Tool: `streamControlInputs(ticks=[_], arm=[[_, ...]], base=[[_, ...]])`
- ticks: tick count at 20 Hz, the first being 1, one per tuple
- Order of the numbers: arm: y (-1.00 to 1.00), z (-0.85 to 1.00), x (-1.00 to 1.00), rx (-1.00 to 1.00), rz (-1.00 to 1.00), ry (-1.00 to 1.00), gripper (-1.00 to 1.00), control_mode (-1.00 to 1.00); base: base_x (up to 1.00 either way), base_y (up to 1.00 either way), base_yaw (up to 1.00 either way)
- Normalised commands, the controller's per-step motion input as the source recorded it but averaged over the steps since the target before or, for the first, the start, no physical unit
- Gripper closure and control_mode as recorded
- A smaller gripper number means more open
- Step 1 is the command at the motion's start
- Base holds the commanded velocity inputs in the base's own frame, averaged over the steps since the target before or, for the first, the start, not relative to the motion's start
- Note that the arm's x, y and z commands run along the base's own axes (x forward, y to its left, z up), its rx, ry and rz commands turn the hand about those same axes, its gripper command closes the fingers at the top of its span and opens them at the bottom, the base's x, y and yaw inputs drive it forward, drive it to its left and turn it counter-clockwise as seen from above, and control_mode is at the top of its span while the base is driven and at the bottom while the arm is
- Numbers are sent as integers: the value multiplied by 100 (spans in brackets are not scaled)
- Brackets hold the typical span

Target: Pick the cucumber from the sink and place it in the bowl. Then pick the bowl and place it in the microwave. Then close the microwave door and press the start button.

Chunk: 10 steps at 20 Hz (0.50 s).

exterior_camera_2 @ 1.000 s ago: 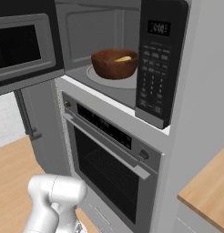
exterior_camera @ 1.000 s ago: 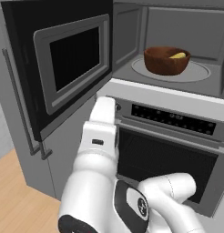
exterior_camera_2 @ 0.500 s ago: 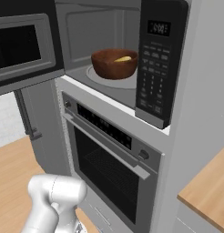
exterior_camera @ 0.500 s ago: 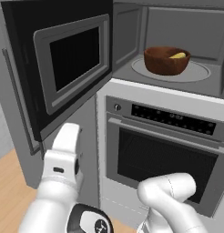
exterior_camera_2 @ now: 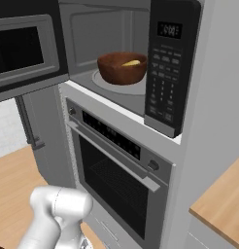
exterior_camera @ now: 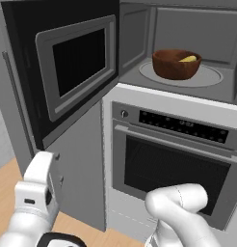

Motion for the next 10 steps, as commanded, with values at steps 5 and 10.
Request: streamControlInputs(ticks=[5,10], arm=[[53,-28,40,0,0,0,-100,-100],[56,-20,47,0,0,0,-100,-100]], base=[[0,0,0],[0,0,0]])
